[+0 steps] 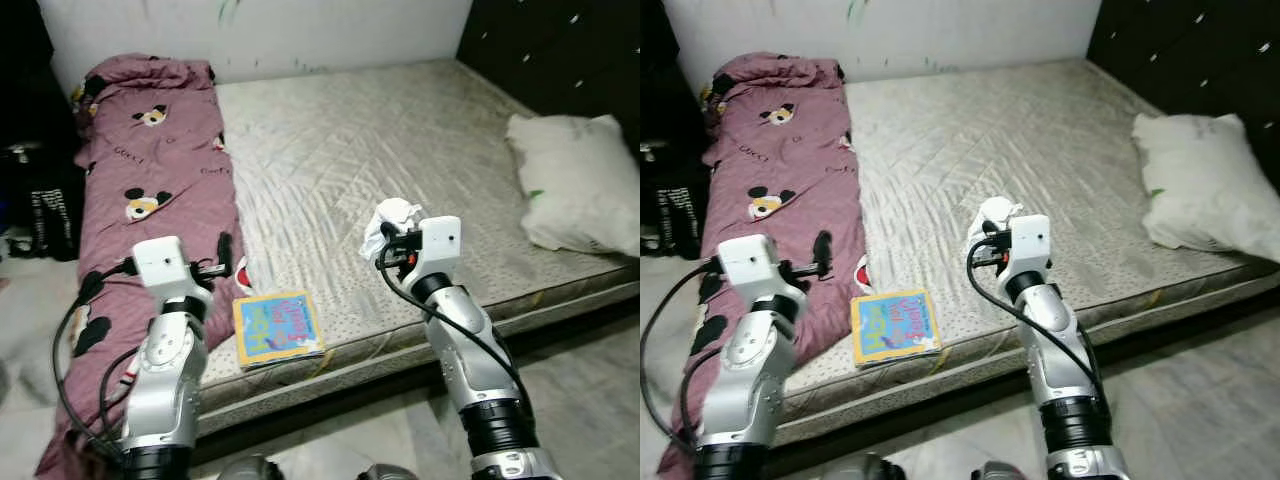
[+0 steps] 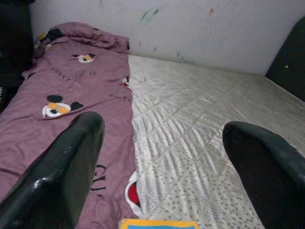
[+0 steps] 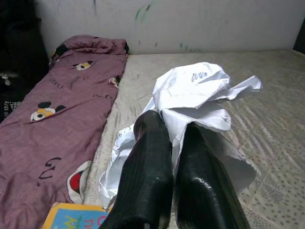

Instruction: Clean up the room

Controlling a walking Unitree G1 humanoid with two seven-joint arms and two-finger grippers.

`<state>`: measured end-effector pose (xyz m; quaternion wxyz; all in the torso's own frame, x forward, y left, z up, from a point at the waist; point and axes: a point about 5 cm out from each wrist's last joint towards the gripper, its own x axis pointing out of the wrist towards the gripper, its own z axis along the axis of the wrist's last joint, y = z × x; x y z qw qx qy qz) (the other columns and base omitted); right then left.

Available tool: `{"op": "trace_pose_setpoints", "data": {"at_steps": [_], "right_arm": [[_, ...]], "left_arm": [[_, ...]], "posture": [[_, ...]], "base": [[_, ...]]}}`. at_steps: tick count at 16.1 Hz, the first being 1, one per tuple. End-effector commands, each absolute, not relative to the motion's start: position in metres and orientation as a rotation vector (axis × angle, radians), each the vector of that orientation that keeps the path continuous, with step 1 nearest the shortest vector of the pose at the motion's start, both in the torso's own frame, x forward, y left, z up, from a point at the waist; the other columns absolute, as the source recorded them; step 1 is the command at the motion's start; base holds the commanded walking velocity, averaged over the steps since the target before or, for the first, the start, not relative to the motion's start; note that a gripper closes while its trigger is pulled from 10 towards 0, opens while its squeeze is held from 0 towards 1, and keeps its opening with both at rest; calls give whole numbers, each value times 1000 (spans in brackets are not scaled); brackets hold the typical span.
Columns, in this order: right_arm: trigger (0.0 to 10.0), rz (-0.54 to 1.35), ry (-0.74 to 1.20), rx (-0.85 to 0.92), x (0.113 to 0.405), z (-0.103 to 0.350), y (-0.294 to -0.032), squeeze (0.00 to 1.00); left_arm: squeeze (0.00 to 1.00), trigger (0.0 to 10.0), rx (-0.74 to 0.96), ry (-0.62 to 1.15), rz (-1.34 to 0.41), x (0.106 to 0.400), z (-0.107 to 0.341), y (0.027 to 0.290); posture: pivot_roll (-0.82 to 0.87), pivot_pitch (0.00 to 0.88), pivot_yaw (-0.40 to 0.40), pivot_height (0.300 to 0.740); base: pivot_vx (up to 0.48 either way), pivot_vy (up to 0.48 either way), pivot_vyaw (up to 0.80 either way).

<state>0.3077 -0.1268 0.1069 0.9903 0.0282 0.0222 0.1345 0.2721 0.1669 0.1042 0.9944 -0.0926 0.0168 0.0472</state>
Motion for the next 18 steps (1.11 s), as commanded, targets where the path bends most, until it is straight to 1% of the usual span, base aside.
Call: {"op": "trace_pose_setpoints", "data": {"at_steps": [1, 5, 8, 9, 12, 15, 17, 18], "right_arm": [[10000, 275, 25, 51, 310, 112, -127, 0], [10000, 278, 23, 48, 310, 111, -126, 0], [10000, 281, 20, 43, 311, 112, -125, 0], [10000, 280, 16, 43, 312, 113, -125, 0], [10000, 279, 16, 43, 311, 112, -125, 0], [10000, 278, 11, 48, 312, 113, -124, 0], [10000, 297, 0, 36, 311, 115, -121, 0], [10000, 309, -8, 22, 311, 116, -119, 0]], "left_arm": [[0, 10000, -189, 34, 79, 273, 106, 165], [0, 10000, -194, 41, 81, 274, 105, 165], [0, 10000, -193, 41, 81, 275, 105, 165], [0, 10000, -189, 35, 85, 275, 106, 166], [0, 10000, -191, 38, 88, 274, 106, 166], [0, 10000, -178, 22, 100, 275, 108, 167], [0, 10000, -177, 4, 75, 275, 110, 164], [0, 10000, -164, 9, 73, 275, 110, 164]], "posture": [[-77, 0, -1, 740], [-75, 0, -1, 740], [-77, 0, -2, 740], [-77, 0, -1, 740], [-77, 0, -1, 740], [-80, 0, 0, 740], [-80, 0, 0, 740], [-80, 0, 0, 740]], "base": [[0, 480, 500], [0, 480, 800], [0, 480, 590], [0, 480, 456], [0, 480, 0], [0, 0, 0], [0, 0, 0], [0, 0, 800]]}}
